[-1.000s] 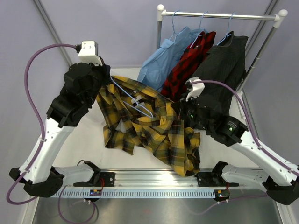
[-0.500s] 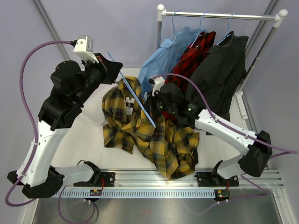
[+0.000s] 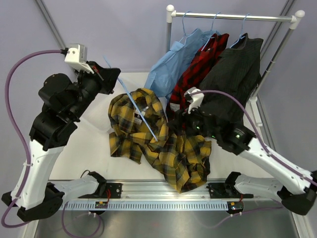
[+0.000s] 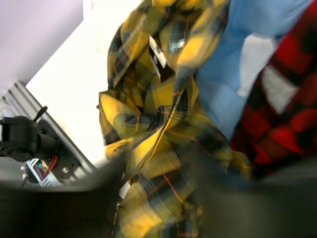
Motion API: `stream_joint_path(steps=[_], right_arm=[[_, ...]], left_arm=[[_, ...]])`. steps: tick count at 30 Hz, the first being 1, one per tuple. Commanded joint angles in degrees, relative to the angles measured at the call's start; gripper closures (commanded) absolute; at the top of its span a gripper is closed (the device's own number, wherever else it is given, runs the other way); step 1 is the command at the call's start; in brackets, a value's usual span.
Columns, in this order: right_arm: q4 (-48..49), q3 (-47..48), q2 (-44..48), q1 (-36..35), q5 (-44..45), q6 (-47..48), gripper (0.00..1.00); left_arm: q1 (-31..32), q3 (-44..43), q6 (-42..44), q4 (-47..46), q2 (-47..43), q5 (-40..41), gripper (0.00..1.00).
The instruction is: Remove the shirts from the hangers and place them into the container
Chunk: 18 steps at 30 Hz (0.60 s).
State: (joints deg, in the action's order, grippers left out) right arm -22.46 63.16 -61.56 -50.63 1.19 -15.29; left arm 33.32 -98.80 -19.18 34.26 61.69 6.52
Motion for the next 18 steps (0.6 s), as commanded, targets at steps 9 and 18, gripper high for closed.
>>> stream_joint_path(steps=[9, 18], right_arm=[[-25.26, 28.05, 1.19, -0.52, -0.21, 8.34, 0.01], [-30.19, 39.94, -7.69, -1.22, -5.59, 8.43, 0.02]], left_arm=[[4.29, -0.16, 9.59, -2.71, 7.38, 11.75, 1.00], [9.21, -3.58, 13.38, -2.80, 13.63, 19.93, 1.00]])
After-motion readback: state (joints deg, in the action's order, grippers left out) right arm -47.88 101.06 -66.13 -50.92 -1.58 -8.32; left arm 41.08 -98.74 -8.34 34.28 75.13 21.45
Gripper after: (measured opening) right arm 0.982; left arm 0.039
